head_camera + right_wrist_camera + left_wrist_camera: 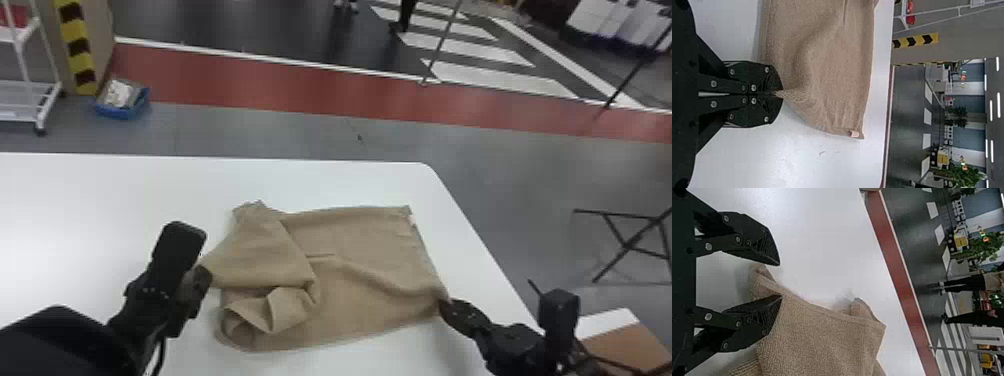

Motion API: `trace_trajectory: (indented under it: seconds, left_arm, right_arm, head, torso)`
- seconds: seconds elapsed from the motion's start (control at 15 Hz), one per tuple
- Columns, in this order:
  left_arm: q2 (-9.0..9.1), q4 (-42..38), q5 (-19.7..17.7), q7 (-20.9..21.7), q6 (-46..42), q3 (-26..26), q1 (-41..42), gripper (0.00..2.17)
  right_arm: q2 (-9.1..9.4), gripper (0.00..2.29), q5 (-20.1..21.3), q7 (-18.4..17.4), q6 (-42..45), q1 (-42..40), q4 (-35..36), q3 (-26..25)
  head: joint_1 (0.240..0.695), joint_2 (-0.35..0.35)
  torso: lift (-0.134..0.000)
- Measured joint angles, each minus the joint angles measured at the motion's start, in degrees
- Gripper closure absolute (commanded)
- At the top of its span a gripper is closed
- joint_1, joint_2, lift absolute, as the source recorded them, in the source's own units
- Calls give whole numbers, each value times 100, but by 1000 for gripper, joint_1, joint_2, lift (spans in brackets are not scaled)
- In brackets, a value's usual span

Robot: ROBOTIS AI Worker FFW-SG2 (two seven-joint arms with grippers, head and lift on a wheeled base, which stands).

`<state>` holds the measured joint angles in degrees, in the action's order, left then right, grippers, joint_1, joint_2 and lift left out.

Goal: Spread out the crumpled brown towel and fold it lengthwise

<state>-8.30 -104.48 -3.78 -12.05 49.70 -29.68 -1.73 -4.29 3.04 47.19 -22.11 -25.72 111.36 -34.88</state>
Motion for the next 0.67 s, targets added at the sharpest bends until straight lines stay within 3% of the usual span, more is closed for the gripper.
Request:
trace_trajectory:
  seconds: [0.07, 0.2, 0.27, 0.67]
  left_arm:
    - [-3, -11, -1, 2, 33, 10, 15, 714]
    - [-4, -14, -1, 21, 52, 19, 25, 1332]
    - [1, -13, -1, 23, 53, 22, 25, 1423]
    - [-1, -407, -65, -54, 5, 295, 48, 1420]
  right_arm:
    - [-1, 1450, 6, -1, 0, 18, -14, 4]
    - [-2, 1450, 12, 0, 0, 44, -25, 32]
    - [-2, 1450, 12, 0, 0, 53, -30, 41]
    - [-26, 1450, -2, 1, 51, 206, -142, -45]
  head:
    - [695, -350]
    - [695, -350]
    - [695, -350]
    - [695, -350]
  torso:
    - [-125]
    - [-125]
    - [-125]
    - [-125]
